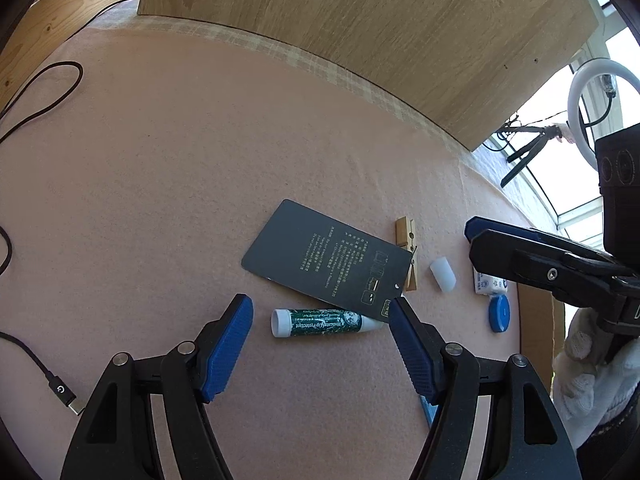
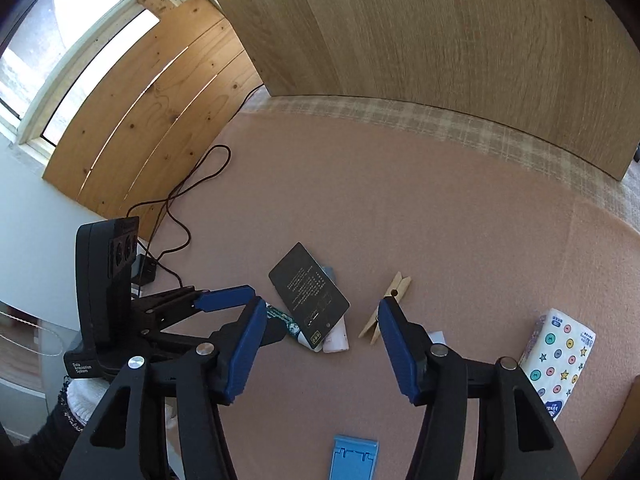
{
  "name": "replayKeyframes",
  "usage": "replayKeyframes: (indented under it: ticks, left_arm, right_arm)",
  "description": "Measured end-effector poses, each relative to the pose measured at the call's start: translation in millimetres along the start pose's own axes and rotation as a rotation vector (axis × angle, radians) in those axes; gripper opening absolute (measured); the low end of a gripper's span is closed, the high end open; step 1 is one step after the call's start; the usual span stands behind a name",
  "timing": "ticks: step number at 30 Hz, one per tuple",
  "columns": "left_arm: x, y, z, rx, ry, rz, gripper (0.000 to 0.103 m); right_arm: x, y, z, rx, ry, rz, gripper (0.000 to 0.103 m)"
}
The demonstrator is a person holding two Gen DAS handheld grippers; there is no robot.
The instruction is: Organize objects
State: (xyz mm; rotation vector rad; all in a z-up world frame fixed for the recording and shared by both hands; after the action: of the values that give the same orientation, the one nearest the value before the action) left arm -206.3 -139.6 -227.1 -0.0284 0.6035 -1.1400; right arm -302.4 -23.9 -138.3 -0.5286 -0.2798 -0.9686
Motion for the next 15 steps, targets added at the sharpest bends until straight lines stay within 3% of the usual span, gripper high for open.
replayKeyframes:
  ticks: [5, 10, 13, 15]
  left_arm:
    - [2, 2, -6, 0.0, 0.013, 0.004, 0.072]
    - [0, -1, -9, -0.008, 0.015, -0.018, 0.071]
    - [-3, -1, -10, -0.007, 0.02, -0.03, 0.066]
    - [-5, -1, -10, -0.01, 0.022, -0.032, 0.066]
  right_arm:
    - [-6, -3, -32, 0.07, 0.02, -0.012, 0.045]
    - [-10, 2, -49, 0.114, -0.019, -0.042, 0.034]
    - [-8, 4, -52, 0.122, -0.046, -0.048, 0.018]
    - [-5, 5, -50, 0.114, -0.057, -0.043, 0.012]
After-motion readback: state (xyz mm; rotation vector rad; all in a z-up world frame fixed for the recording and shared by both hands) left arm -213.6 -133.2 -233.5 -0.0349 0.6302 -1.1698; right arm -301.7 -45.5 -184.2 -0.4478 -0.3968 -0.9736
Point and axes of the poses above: each gripper's, at about its wrist camera, not at the fingertips, and z roughly against the way its jaws point, x to its left, y to its underside, the point moved 7 cm from there along -z, roughly the way its jaws point, and after that the axes turned 3 degrees about -z, right-handed, at the moved point
